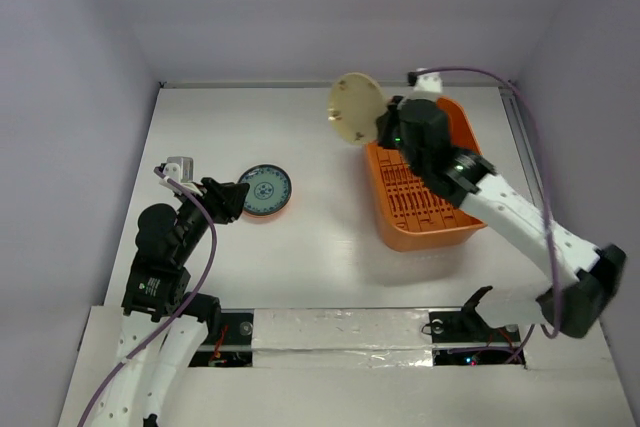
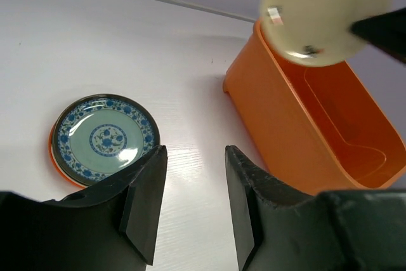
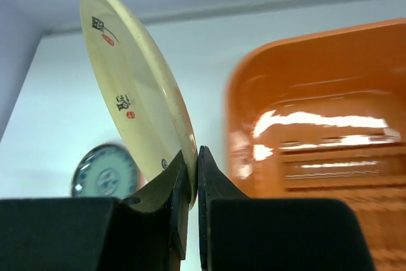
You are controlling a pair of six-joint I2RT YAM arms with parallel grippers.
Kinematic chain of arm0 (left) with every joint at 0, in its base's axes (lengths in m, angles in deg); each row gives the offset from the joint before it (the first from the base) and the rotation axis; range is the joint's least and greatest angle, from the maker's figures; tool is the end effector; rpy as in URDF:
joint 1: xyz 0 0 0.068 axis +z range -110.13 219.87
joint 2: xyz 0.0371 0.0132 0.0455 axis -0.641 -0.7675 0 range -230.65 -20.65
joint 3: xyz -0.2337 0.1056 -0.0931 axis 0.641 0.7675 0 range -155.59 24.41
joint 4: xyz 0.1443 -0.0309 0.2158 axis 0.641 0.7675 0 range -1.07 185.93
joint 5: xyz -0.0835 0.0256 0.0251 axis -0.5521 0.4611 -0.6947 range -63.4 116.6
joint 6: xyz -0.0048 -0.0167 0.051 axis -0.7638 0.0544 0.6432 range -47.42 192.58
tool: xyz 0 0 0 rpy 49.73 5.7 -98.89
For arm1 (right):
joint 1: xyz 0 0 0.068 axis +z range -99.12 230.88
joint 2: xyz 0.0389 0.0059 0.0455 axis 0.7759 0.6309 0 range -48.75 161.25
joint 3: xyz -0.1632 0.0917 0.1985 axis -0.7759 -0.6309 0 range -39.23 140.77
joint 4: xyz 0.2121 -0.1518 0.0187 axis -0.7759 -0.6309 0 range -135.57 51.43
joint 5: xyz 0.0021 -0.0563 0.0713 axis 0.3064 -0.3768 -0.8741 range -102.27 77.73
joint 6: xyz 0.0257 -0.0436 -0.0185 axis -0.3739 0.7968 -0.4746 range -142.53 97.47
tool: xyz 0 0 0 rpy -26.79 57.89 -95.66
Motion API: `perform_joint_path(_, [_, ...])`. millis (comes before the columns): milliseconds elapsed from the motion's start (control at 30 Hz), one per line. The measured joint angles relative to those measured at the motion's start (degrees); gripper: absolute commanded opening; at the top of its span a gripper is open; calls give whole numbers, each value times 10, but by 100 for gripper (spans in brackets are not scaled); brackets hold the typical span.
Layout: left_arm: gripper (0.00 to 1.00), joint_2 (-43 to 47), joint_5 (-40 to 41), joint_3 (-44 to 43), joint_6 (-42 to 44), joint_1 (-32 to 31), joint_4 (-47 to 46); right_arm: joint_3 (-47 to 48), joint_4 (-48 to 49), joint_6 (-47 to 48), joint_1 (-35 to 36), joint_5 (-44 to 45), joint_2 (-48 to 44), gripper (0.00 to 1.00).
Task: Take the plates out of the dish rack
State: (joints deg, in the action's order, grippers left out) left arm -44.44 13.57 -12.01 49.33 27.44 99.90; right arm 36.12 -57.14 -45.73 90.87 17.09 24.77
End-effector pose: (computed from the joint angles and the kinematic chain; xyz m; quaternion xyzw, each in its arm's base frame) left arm 0.1086 -0.0320 0.3353 0.0158 0.6968 -0.2936 0.6542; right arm 0.2323 0.1721 0.4043 0.0363 0.7900 0.1292 0.5982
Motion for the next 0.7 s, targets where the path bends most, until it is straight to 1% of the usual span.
perform_joint_path(67, [40, -1, 0, 0, 0, 0, 0, 13, 30, -20, 24, -36, 57, 0])
perform_joint_path(233, [43, -1, 0, 0, 0, 0, 0, 75, 69, -63, 99, -114, 259, 0])
perform_joint_path(367, [45, -1, 0, 0, 0, 0, 0, 97, 85, -96, 143, -172, 363, 0])
perform_joint_path(500, [45, -1, 0, 0, 0, 0, 0, 97, 97, -128, 148, -206, 402, 0])
perform_joint_path(700, [46, -1, 0, 0, 0, 0, 0, 92, 138, -158, 137, -216, 404, 2])
